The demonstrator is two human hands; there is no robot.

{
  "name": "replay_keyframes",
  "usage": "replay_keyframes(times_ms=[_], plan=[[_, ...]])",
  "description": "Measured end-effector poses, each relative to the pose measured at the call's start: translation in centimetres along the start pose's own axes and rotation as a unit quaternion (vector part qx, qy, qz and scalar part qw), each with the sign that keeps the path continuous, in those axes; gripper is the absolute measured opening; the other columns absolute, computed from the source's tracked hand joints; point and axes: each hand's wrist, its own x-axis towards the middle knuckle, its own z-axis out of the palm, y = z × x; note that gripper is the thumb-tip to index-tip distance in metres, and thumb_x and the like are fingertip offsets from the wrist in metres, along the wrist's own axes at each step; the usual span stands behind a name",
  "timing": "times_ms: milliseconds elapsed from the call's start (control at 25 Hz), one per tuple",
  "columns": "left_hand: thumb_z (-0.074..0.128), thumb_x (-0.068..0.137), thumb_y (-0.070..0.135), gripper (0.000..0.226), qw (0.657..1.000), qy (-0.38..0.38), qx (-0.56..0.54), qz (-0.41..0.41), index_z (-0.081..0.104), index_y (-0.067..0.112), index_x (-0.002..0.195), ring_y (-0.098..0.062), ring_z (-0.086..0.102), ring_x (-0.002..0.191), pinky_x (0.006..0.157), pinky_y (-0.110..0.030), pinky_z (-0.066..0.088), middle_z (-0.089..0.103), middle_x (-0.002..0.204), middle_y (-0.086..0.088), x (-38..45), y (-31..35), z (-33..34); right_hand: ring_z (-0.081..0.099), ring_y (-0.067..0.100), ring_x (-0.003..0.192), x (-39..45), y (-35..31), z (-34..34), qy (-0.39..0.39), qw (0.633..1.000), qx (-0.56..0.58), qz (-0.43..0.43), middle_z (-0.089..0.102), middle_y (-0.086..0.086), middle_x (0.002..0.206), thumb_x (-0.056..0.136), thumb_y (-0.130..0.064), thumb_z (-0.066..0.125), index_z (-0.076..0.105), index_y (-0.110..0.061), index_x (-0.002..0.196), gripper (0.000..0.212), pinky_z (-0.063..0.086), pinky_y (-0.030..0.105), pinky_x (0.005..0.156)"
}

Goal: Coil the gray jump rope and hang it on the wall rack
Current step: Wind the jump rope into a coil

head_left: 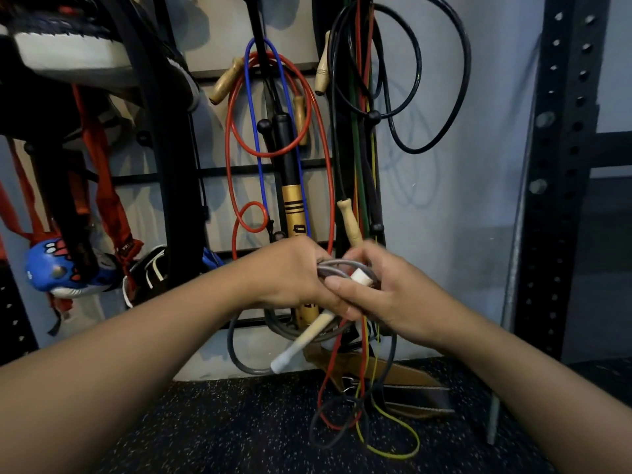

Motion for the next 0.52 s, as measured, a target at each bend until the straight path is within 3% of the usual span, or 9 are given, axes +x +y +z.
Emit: replay_keyframes(times_ms=[120,280,360,440,520], plan=[[0.091,0.068,0.042,0.045,0.998,-0.021,-0.053,0.001,0.076,0.005,0.088,-0.014,0.058,0.067,0.067,-0.031,0.043,0.071,0.075,-0.015,-0.5,-0.6,0.2,0.047,0.009,0.047,-0.2,0.4,0.1,-0.037,0.994,0.103,0.012,0.059,0.003,0.067,0.087,-0.054,0.064,0.043,-0.027,0.109,0.041,0.036,0.021,0.042],[0.087,0.076,0.032,0.036,0.989,0.008,-0.149,-0.007,0.075,0.001,0.09,0.0,0.044,0.039,0.043,-0.011,0.033,0.055,0.051,0.012,-1.6,-1.1,0.4,0.034,0.007,0.039,-0.1,0.8,0.3,-0.006,0.986,0.165,0.014,0.045,-0.001,0.056,0.096,-0.047,0.052,0.049,-0.018,0.105,0.03,0.029,0.018,0.037],[0.085,0.076,0.033,0.031,0.975,0.045,-0.217,-0.021,0.075,0.007,0.089,-0.004,0.037,0.035,0.037,-0.014,0.028,0.048,0.046,0.011,-2.0,-1.7,0.3,0.033,0.012,0.038,-0.1,1.3,-0.1,0.011,0.984,0.176,0.028,0.043,-0.002,0.055,0.092,-0.051,0.054,0.057,-0.02,0.099,0.032,0.03,0.022,0.036],[0.084,0.071,0.038,0.033,0.937,0.097,-0.335,-0.019,0.072,0.012,0.088,-0.009,0.028,0.037,0.036,-0.02,0.023,0.039,0.046,0.007,-2.1,-2.6,0.1,0.036,0.015,0.042,0.0,1.7,-1.0,0.034,0.979,0.194,0.043,0.043,-0.004,0.055,0.089,-0.056,0.058,0.064,-0.023,0.092,0.033,0.037,0.027,0.041],[0.082,0.069,0.037,0.032,0.864,0.177,-0.472,-0.004,0.067,0.013,0.084,-0.006,0.024,0.036,0.033,-0.019,0.02,0.035,0.046,0.009,-1.8,-3.3,0.0,0.041,0.017,0.044,0.0,2.1,-1.6,0.061,0.972,0.22,0.06,0.042,-0.004,0.055,0.089,-0.055,0.061,0.068,-0.022,0.086,0.034,0.047,0.033,0.048]])
